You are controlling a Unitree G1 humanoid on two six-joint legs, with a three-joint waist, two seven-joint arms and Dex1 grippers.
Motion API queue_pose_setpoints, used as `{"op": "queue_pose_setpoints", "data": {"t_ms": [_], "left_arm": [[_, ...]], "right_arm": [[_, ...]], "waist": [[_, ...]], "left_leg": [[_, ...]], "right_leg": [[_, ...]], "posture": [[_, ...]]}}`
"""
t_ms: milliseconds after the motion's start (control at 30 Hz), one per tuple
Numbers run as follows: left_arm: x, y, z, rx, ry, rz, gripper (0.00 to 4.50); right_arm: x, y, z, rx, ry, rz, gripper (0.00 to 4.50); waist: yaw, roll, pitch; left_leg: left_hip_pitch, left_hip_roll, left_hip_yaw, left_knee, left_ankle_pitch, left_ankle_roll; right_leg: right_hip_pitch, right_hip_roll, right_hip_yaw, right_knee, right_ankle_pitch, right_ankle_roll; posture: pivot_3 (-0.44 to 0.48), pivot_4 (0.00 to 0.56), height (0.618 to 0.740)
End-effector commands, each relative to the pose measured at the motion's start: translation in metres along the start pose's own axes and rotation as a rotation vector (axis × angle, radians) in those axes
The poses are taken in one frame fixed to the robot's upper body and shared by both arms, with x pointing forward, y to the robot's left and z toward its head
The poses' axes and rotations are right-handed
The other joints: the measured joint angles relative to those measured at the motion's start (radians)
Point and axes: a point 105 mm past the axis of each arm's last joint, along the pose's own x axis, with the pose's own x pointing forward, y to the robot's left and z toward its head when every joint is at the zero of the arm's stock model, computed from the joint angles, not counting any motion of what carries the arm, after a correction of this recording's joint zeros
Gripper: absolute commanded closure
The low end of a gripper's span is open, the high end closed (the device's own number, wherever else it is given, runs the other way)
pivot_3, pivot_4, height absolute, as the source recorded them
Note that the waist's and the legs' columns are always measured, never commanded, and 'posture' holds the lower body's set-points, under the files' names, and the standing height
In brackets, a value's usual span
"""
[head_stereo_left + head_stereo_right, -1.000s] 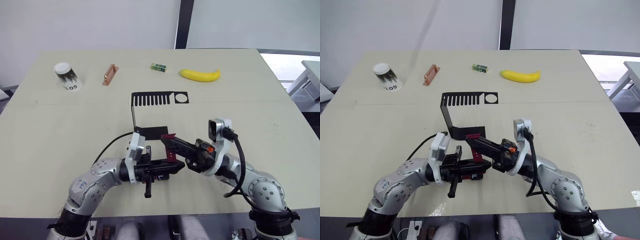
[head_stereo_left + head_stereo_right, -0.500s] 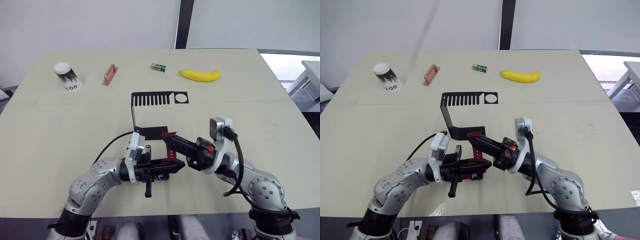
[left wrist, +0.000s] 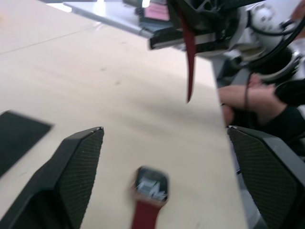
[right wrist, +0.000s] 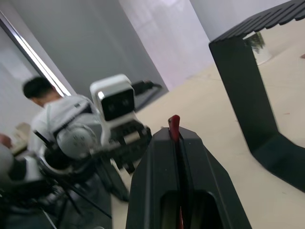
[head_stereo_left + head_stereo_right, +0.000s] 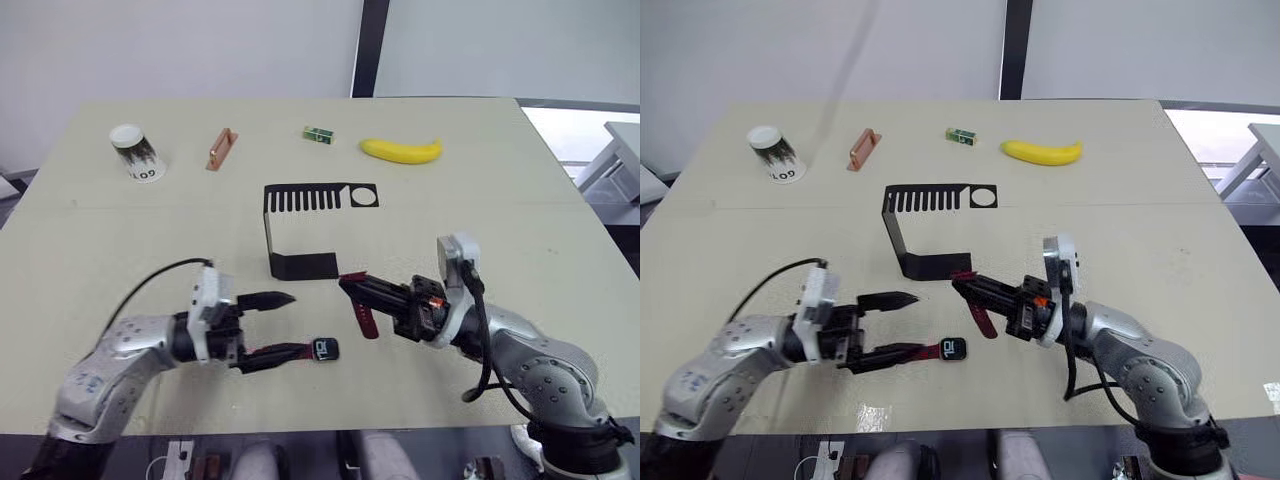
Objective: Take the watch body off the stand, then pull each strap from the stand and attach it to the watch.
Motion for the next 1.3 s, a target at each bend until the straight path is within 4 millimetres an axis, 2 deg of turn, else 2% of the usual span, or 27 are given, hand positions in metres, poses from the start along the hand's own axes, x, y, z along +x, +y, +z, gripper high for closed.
{"op": "queue_pose_setpoints", "data": {"t_ms": [33, 100, 233, 333, 433, 567, 667, 767, 900, 1033, 1167, 1300], "left_arm": [[-0.043, 0.018, -0.006, 0.148, 0.099, 0.118, 0.1], [-0.07, 0.022, -0.019, 0.2, 0.197, 0.156, 0.1], [-0.114, 0.025, -0.034, 0.191, 0.272, 0.268, 0.1], [-0.128, 0.018, -0.041, 0.134, 0.286, 0.292, 0.1], [-0.123, 0.007, -0.043, 0.11, 0.274, 0.277, 0.1], [-0.11, 0.003, -0.039, 0.122, 0.25, 0.258, 0.1], [-0.095, -0.005, -0.038, 0.089, 0.268, 0.186, 0.1], [-0.071, -0.01, -0.034, 0.109, 0.272, 0.125, 0.1], [-0.029, -0.027, -0.034, 0.12, 0.267, 0.0, 0.1], [0.004, -0.036, -0.043, 0.137, 0.278, -0.073, 0.1], [0.028, -0.027, -0.052, 0.174, 0.291, -0.074, 0.1], [0.048, -0.019, -0.058, 0.222, 0.303, -0.077, 0.1]], "right_arm": [[-0.025, -0.005, 0.01, -0.224, 0.016, -0.069, 4.5], [-0.041, -0.013, 0.009, -0.281, 0.034, -0.132, 4.5], [-0.085, -0.024, -0.012, -0.445, 0.201, -0.216, 4.5], [-0.117, -0.038, -0.011, -0.436, 0.185, -0.377, 4.5], [-0.139, -0.04, -0.011, -0.447, 0.205, -0.459, 4.5], [-0.147, -0.038, -0.011, -0.453, 0.217, -0.486, 4.5], [-0.145, -0.034, -0.015, -0.44, 0.216, -0.454, 4.5], [-0.136, -0.03, -0.015, -0.436, 0.199, -0.413, 4.5], [-0.123, -0.023, -0.015, -0.427, 0.187, -0.346, 4.5], [-0.109, -0.014, -0.021, -0.417, 0.202, -0.272, 4.5], [-0.098, -0.007, -0.022, -0.409, 0.205, -0.23, 4.5], [-0.095, -0.003, -0.021, -0.399, 0.209, -0.225, 4.5]], "waist": [[0.002, 0.0, 0.0], [0.004, 0.0, 0.0], [0.003, 0.0, 0.0], [0.005, -0.002, -0.001], [0.005, -0.002, -0.001], [0.005, -0.002, -0.001], [0.005, -0.002, -0.001], [0.003, -0.002, -0.001], [0.005, -0.002, -0.001], [0.008, -0.002, -0.001], [0.018, -0.002, -0.001], [0.024, -0.002, -0.001]], "left_leg": [[0.0, 0.0, 0.0, 0.0, 0.0, 0.0], [0.0, 0.0, 0.0, -0.001, 0.0, 0.0], [0.001, 0.0, 0.001, -0.002, 0.0, 0.001], [0.001, 0.0, 0.002, -0.002, -0.001, 0.001], [0.001, 0.0, 0.002, -0.002, -0.001, 0.002], [0.002, 0.0, 0.002, -0.002, -0.001, 0.002], [0.003, 0.0, 0.002, -0.002, -0.001, 0.001], [0.003, 0.0, 0.003, -0.003, -0.001, 0.001], [0.004, -0.001, 0.003, -0.002, -0.001, 0.001], [0.004, -0.001, 0.003, -0.002, -0.001, 0.001], [0.004, -0.001, 0.003, -0.002, -0.001, 0.001], [0.005, -0.002, 0.003, -0.001, -0.001, 0.001]], "right_leg": [[0.0, 0.0, 0.0, 0.0, 0.0, 0.0], [0.0, 0.0, 0.0, -0.001, 0.0, 0.0], [0.0, 0.0, 0.0, -0.002, 0.0, 0.0], [0.001, 0.0, 0.0, -0.003, 0.0, 0.0], [0.001, -0.001, 0.0, -0.002, 0.0, 0.0], [0.001, -0.001, 0.001, -0.001, 0.0, 0.0], [0.001, 0.0, 0.001, 0.0, 0.0, 0.0], [0.001, 0.0, 0.001, 0.0, 0.0, 0.0], [0.002, 0.0, 0.002, 0.001, 0.0, 0.0], [0.002, 0.0, 0.003, 0.001, 0.0, 0.0], [0.002, 0.0, 0.003, 0.002, 0.0, 0.0], [0.002, 0.001, 0.003, 0.002, 0.0, 0.0]], "posture": [[0.0, 0.15, 0.738], [0.0, 0.15, 0.738], [0.0, 0.15, 0.738], [0.0, 0.15, 0.738], [0.0, 0.15, 0.738], [0.0, 0.15, 0.738], [0.0, 0.15, 0.738], [0.0, 0.15, 0.738], [0.0, 0.15, 0.738], [0.0, 0.15, 0.738], [0.0, 0.15, 0.738], [0.0, 0.15, 0.738]]}}
